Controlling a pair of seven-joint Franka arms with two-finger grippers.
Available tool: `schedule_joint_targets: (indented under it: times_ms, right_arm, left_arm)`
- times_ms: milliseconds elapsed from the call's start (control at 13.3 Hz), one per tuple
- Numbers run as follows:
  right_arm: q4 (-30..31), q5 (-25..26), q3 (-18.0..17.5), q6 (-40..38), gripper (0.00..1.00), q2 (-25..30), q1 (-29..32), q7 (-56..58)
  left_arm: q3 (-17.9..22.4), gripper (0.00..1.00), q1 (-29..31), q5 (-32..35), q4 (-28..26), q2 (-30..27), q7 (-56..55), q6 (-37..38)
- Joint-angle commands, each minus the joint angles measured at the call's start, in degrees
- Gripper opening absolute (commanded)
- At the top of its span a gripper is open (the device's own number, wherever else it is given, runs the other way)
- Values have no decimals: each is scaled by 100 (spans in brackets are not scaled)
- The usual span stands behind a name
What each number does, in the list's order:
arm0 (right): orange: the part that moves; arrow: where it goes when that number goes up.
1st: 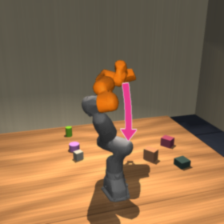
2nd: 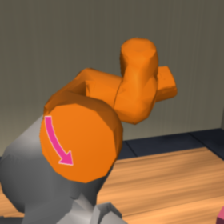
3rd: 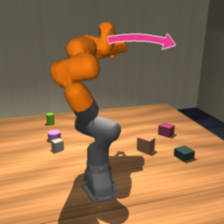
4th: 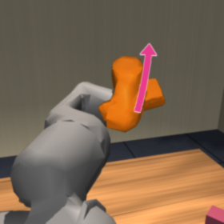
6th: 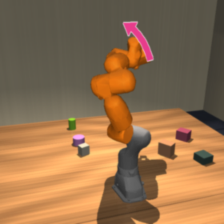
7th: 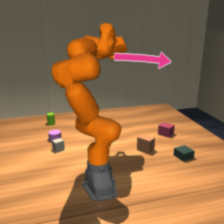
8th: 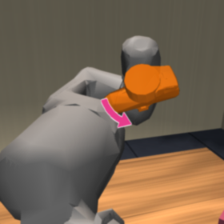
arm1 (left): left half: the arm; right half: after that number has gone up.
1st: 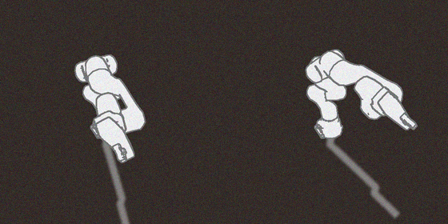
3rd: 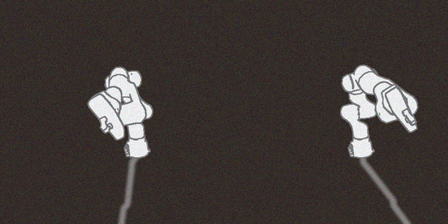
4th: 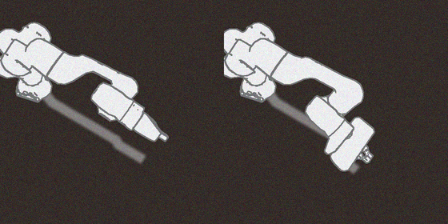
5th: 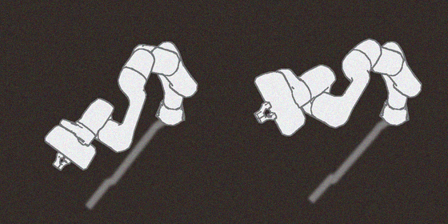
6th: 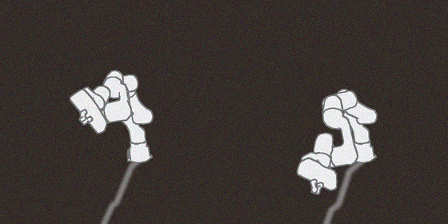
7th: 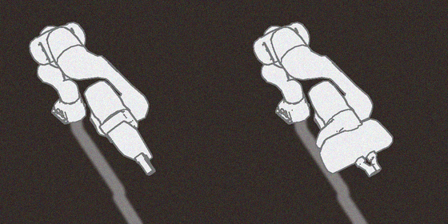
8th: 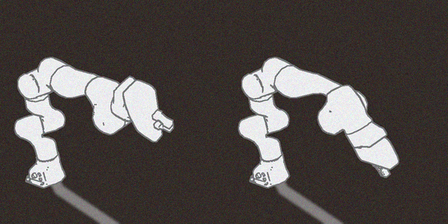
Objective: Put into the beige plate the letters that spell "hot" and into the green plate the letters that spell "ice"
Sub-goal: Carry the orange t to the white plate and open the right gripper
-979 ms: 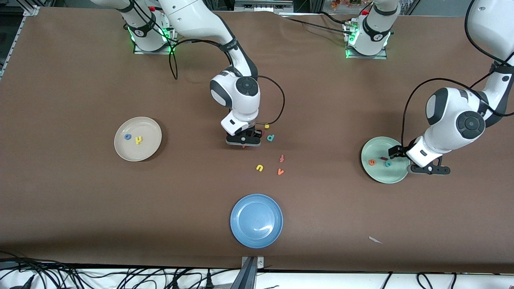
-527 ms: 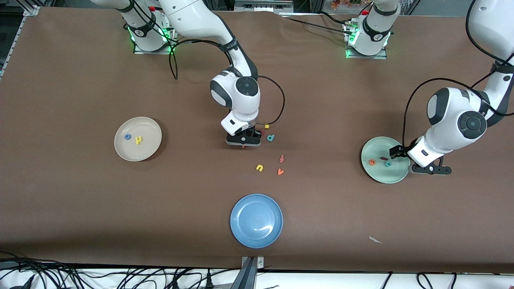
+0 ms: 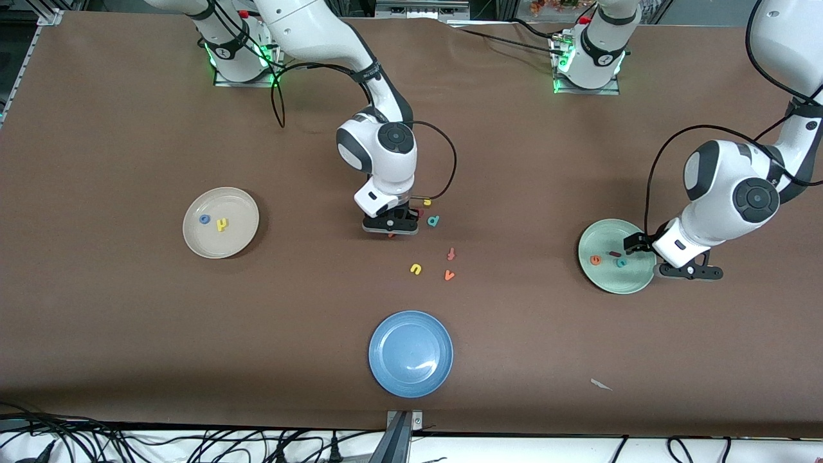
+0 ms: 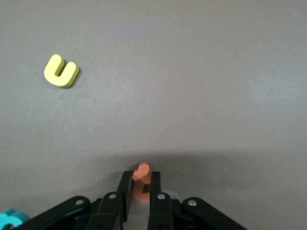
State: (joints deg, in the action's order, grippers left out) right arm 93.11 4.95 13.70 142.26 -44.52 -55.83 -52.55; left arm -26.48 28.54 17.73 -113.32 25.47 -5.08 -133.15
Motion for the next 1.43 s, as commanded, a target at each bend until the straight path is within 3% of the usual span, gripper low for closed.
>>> schedule_joint_targets:
  times_ms: [0, 151, 377, 678, 904, 1130, 1356]
  right_arm:
    - [14, -29, 45, -355, 17, 320, 107, 367]
    - [93, -274, 45, -776, 17, 776, 326, 901]
    - [339, -1065, 184, -1470, 15, 1541, 722, 2149]
    - [691, -1663, 1167, -2235, 15, 2192, 767, 3782]
    - [743, -1823, 1880, -2877, 15, 2246, 767, 4822]
    - [1129, -1823, 2495, -3037, 13, 2246, 767, 5866]
    - [1481, -2014, 2761, -2932, 13, 2176, 1072, 6843]
  left_arm:
    - [-50, 100, 46, -77, 108, 63, 183, 17]
    - [-50, 100, 46, -77, 108, 63, 183, 17]
    - [-50, 100, 46, -77, 108, 55, 174, 17]
    - [-59, 100, 46, -86, 108, 20, 174, 43]
    - [-68, 100, 46, -94, 108, 2, 174, 52]
    - [-76, 100, 38, -86, 108, -7, 174, 61]
    - [-76, 100, 11, -112, 108, -16, 122, 78]
